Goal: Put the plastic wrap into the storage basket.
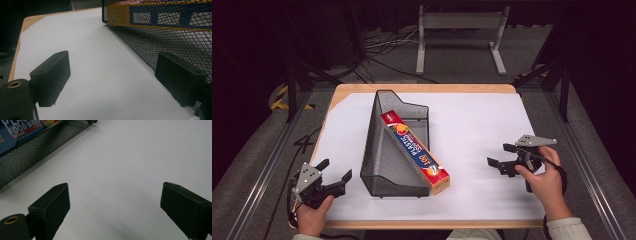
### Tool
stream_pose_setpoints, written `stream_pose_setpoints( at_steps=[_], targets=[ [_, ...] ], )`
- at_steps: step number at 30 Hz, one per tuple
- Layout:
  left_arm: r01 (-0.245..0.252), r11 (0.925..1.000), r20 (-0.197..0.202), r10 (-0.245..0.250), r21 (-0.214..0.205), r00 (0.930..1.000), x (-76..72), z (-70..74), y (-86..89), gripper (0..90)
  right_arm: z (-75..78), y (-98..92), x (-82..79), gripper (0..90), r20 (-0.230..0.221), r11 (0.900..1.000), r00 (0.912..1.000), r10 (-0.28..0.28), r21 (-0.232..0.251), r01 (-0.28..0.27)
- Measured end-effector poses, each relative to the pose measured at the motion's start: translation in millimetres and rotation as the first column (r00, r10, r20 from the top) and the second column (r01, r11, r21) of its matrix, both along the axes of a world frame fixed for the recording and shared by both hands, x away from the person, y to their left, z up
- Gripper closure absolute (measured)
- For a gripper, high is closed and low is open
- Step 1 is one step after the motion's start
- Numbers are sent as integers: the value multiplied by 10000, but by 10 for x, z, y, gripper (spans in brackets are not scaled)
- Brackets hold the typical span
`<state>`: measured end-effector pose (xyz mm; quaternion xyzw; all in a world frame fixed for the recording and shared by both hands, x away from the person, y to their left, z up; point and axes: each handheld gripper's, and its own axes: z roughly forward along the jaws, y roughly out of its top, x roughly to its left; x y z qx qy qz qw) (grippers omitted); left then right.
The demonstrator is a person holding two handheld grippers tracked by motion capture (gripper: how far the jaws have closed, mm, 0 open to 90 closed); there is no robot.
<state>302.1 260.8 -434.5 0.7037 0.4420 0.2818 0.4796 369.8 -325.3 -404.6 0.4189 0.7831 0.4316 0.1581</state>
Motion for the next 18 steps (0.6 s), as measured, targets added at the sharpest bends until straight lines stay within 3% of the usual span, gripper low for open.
stream_pose_setpoints(
  at_steps=[3,5,11,18],
  targets=[
    [47,10000,38,-47,-9,10000,0,1,-3,140,-64,-22,-14,93,-117,9999,9999,21,-148,-23],
    [70,10000,2,-70,-1,10000,5,-3,2,140,-136,-43,-31,93,57,9996,10000,49,-278,-47],
    [181,9998,-5,-181,17,9998,10,-3,-12,140,-322,-41,-49,93,-262,9972,9996,84,-740,-103],
    [256,9996,-296,-251,155,9992,38,-34,-26,139,-381,-47,-41,80,-596,9949,9981,-157,-1007,97]
  ],
)
